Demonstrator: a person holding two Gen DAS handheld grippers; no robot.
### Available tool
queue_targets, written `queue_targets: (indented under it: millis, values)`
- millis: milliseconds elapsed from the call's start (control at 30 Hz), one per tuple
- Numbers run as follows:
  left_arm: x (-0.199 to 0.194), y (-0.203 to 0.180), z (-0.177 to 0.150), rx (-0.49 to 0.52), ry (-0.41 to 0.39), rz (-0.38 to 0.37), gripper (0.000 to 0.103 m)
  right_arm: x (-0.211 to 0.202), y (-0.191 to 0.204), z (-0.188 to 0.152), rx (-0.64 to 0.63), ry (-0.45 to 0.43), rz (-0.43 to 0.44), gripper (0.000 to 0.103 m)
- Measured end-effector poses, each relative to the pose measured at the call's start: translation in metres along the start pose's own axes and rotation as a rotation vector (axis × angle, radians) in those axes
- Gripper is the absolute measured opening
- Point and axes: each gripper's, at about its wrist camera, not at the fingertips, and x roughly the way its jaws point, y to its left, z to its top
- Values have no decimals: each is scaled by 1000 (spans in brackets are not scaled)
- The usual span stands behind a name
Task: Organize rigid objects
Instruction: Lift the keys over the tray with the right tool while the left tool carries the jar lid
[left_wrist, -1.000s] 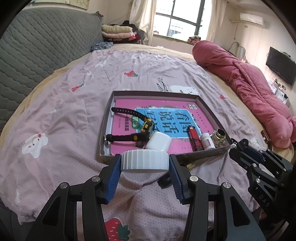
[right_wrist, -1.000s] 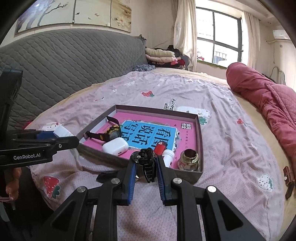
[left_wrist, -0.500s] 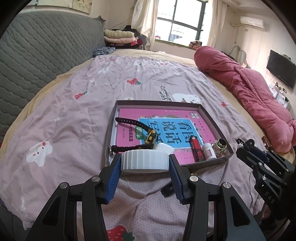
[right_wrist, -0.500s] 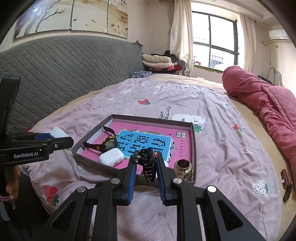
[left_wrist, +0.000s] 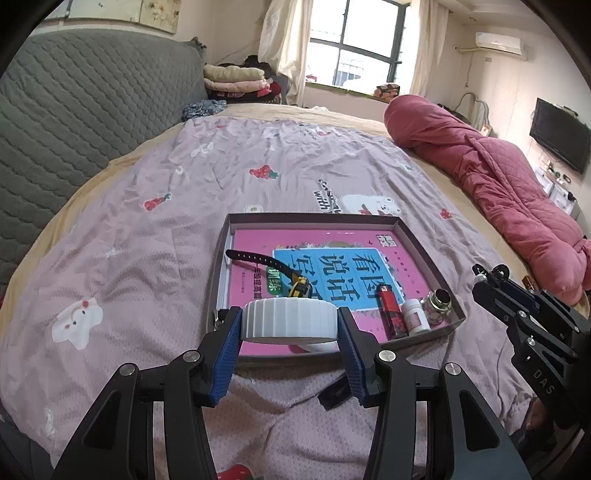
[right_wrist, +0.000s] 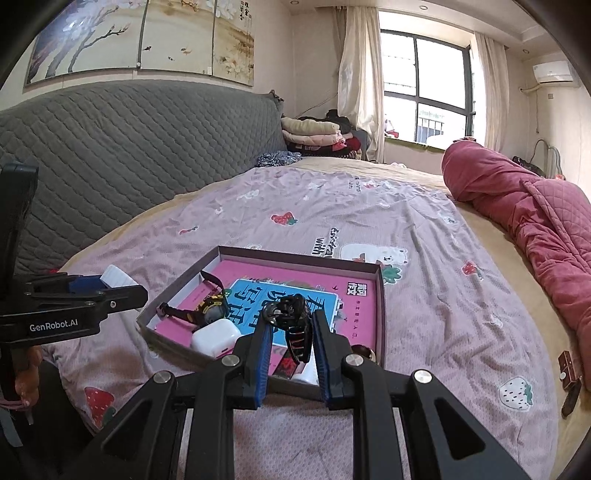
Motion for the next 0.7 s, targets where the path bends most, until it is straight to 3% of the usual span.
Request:
queue_targets:
  millis: [700]
  values:
    - [22,11,17,-14,10,39,52,12,-14,13,33,-23,-17,22]
